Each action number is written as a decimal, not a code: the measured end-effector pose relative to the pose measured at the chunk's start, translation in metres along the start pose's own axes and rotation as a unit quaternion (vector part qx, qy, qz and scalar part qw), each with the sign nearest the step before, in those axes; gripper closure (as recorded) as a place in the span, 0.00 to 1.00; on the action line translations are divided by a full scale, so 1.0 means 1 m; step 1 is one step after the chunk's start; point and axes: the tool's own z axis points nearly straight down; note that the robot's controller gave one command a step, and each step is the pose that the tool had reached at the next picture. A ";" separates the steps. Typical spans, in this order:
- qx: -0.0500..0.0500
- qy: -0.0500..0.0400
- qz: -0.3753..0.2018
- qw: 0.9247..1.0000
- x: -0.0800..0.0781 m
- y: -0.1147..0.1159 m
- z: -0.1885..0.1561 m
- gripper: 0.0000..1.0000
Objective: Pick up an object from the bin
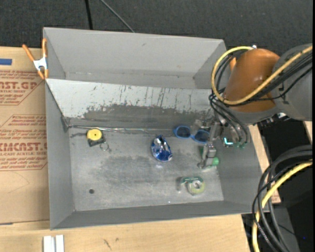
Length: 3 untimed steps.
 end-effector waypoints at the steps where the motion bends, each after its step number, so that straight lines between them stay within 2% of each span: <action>1: 0.000 -0.002 -0.047 0.999 0.083 -0.021 0.071 0.00; 2: 0.001 -0.003 -0.048 0.999 0.081 -0.020 0.069 1.00; 3: 0.000 -0.004 -0.048 0.999 0.080 -0.020 0.069 0.00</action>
Offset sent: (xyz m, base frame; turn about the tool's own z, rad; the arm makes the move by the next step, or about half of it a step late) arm -0.0813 -0.0205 -0.0682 -0.0970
